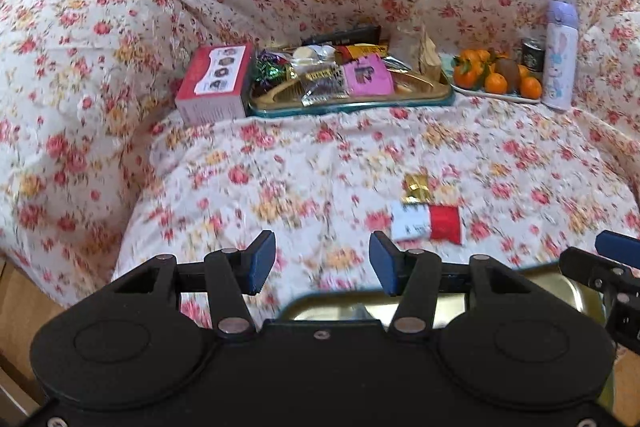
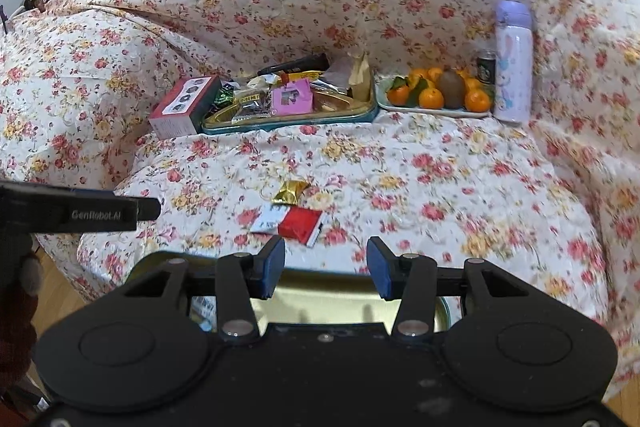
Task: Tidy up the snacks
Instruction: 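Lift both open tools from the tray back toward the sofa, then grasp the red-and-white packet with the right tool and lift it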
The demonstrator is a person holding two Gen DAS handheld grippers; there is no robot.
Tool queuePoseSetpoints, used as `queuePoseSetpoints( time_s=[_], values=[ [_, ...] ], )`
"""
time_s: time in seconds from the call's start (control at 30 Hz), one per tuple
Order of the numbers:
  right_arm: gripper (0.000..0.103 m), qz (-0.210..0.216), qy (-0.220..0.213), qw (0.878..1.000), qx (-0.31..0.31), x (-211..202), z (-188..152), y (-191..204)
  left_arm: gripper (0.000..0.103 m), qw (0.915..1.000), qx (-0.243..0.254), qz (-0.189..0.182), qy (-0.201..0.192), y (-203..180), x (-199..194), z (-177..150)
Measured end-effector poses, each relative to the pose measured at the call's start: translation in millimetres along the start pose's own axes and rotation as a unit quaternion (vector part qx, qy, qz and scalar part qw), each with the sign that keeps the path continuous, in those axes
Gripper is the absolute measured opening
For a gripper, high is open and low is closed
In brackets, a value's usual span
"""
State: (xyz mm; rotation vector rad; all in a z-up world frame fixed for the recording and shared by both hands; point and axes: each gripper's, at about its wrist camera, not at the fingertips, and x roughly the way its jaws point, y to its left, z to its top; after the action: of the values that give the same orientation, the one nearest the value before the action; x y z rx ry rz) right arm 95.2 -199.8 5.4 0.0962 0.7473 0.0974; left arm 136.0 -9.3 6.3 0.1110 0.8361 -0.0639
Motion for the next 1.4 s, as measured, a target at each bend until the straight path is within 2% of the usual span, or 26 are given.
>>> queuePoseSetpoints(
  time_s=[0.23, 0.47, 0.73, 0.83, 1.03, 1.2, 1.4],
  values=[
    [0.048, 0.009, 0.018, 1.000, -0.018, 32.6, 16.3, 2.3, 0.058, 0.9999, 0.003, -0.006, 0.013, 0.7, 30.2, 25.5],
    [0.049, 0.030, 0.064, 0.996, -0.045, 76.4, 23.0, 6.6, 0.058, 0.9987, 0.008, -0.014, 0.047, -4.7, 72.2, 42.1],
    [0.057, 0.045, 0.098, 0.990, -0.093, 116.0, 30.2, 14.9, 0.058, 0.9961, -0.013, -0.031, 0.082, 0.0, 102.1, 45.6],
    [0.062, 0.062, 0.106, 0.986, -0.116, 126.9, 34.9, 18.7, 0.058, 0.9955, -0.021, -0.030, 0.087, 6.1, 107.7, 44.3],
    [0.064, 0.078, 0.115, 0.973, -0.186, 151.3, 36.7, 32.2, 0.058, 0.9944, -0.032, -0.028, 0.097, 19.8, 114.9, 40.4],
    [0.065, 0.099, 0.134, 0.963, -0.214, 169.7, 36.5, 37.4, 0.058, 0.9936, -0.038, -0.028, 0.103, 26.9, 120.8, 38.2],
    [0.066, 0.103, 0.133, 0.958, -0.233, 183.2, 37.4, 40.0, 0.058, 0.9932, -0.036, -0.030, 0.107, 27.3, 124.9, 37.1]
  ],
)
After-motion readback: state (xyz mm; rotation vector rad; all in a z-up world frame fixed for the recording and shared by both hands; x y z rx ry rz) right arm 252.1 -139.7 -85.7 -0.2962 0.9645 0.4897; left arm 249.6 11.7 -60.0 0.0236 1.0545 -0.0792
